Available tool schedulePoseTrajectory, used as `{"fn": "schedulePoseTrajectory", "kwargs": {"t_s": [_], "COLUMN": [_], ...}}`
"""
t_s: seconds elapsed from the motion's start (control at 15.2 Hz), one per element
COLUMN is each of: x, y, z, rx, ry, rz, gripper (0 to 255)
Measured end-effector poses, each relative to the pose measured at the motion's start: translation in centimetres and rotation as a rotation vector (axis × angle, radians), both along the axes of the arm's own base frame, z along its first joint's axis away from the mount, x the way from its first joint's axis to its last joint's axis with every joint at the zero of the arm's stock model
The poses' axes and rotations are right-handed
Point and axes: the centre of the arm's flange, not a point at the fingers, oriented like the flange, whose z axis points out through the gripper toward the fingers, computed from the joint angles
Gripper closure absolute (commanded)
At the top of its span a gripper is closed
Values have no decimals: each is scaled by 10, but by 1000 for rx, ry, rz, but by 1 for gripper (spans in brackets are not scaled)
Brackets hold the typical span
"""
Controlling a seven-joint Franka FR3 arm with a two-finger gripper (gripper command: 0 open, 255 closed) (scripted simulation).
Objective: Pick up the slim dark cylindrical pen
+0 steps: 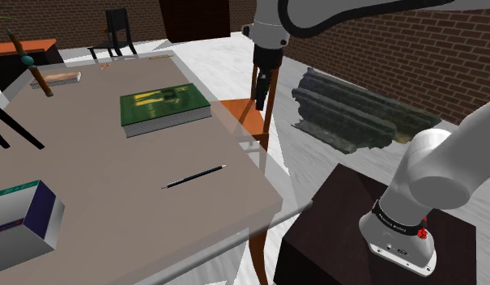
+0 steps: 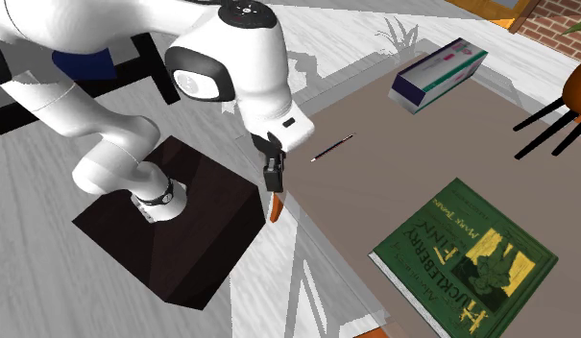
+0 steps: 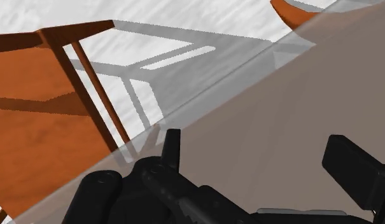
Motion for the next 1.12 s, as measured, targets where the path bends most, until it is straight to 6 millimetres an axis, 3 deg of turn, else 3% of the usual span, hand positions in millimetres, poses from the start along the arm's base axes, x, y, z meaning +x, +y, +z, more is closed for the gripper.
{"fn": "schedulePoseTrajectory", "kwargs": {"t_s": [0.53,1.12], "x": [43,70], "y": [90,201], "z": [-27,-63], "rx": [-9,-19], "ry": [18,37], "rz": [190,403], "gripper": [0,0]}}
